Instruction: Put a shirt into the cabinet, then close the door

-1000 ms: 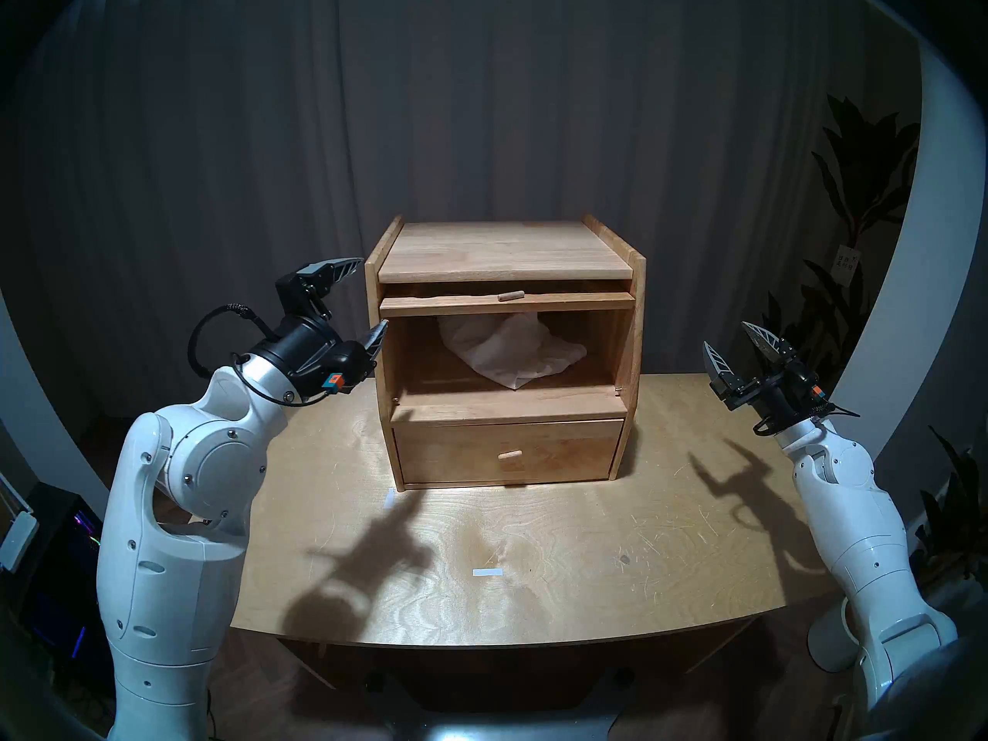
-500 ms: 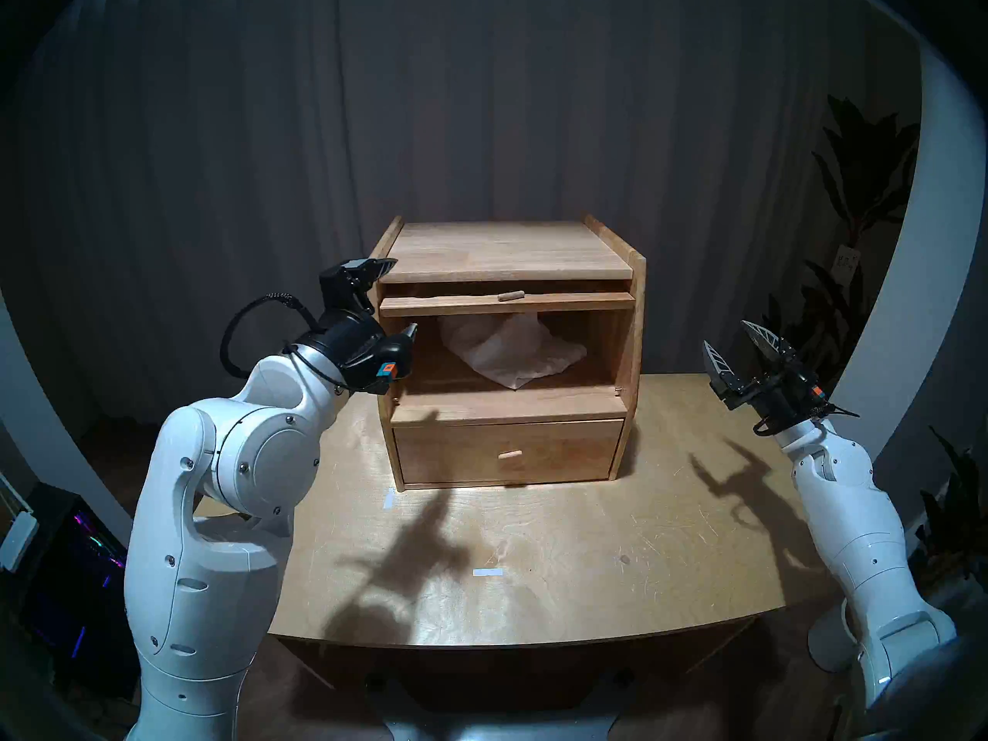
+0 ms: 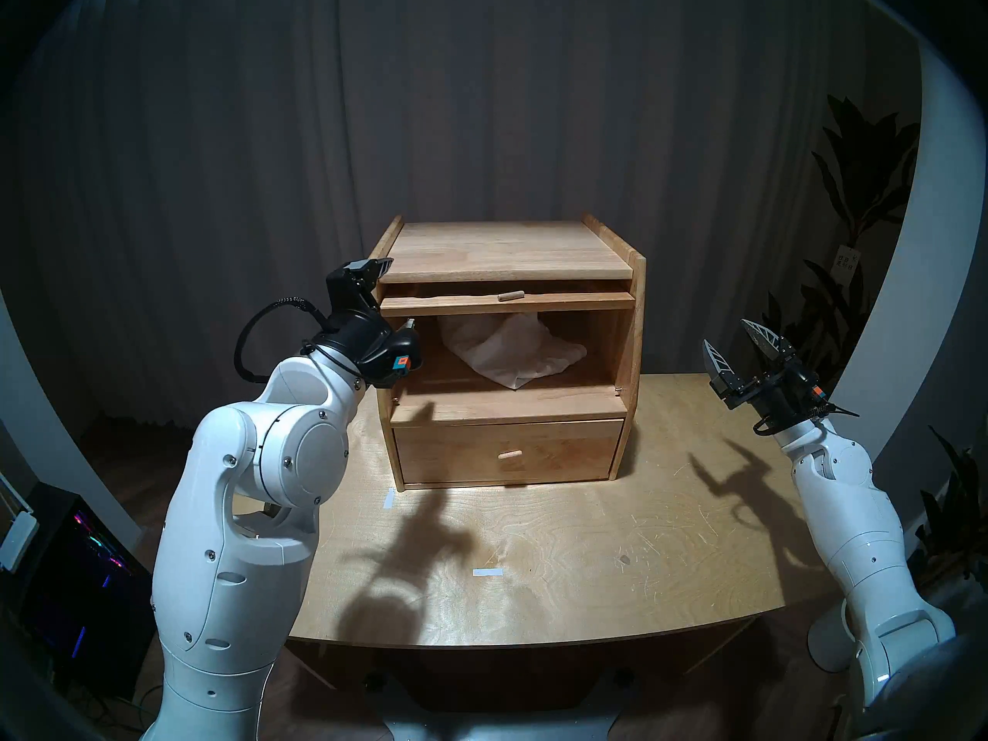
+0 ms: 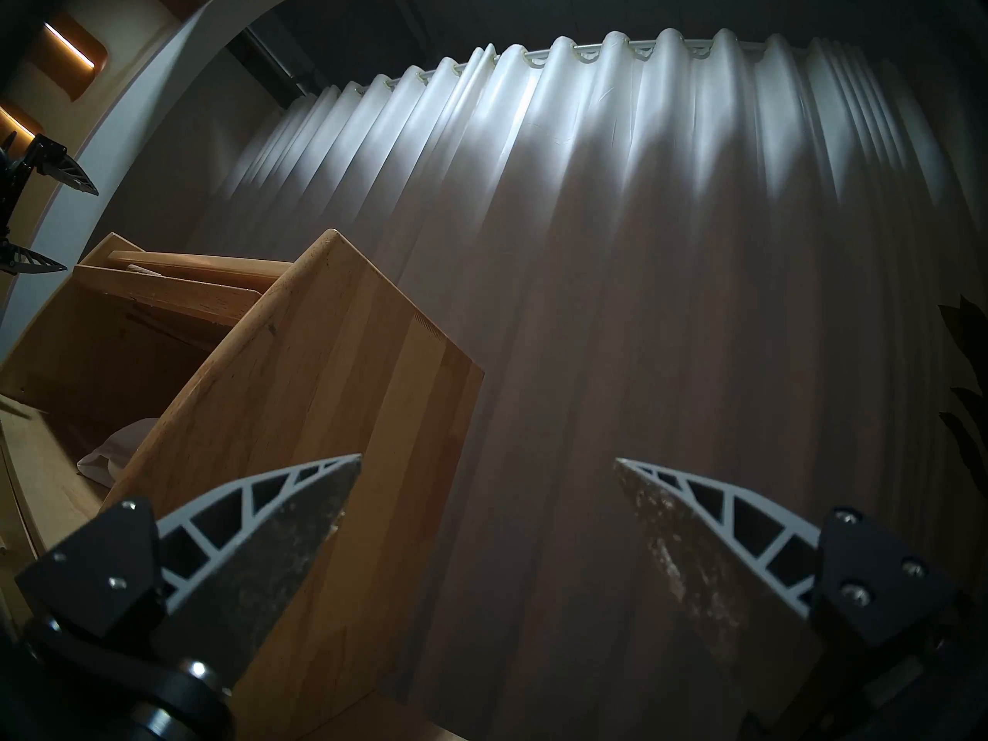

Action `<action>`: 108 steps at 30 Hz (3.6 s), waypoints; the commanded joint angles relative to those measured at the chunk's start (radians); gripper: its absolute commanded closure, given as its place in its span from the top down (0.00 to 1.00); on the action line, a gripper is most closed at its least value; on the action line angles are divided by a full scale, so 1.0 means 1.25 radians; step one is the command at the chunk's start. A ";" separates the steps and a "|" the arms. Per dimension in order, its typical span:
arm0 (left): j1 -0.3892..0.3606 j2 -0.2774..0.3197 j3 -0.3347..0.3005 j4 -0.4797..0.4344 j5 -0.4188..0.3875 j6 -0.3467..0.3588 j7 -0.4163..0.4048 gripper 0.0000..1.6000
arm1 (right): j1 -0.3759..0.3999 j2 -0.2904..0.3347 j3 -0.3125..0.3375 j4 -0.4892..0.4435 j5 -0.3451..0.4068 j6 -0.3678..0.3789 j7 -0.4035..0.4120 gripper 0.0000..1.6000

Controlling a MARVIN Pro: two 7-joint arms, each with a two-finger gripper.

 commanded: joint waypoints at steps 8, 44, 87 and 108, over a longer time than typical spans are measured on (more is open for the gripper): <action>0.037 0.013 -0.006 -0.005 0.013 -0.021 0.038 1.00 | 0.016 0.000 0.009 -0.008 0.003 -0.006 -0.002 1.00; -0.133 -0.040 0.108 0.193 0.129 0.033 0.023 1.00 | 0.016 -0.001 0.010 -0.007 0.002 -0.006 -0.001 1.00; -0.114 -0.045 0.101 0.111 0.129 0.059 -0.061 0.00 | 0.016 -0.001 0.010 -0.007 0.002 -0.006 -0.001 1.00; 0.016 -0.011 0.092 -0.065 0.119 0.075 -0.176 0.00 | 0.016 -0.001 0.010 -0.007 0.002 -0.006 -0.001 1.00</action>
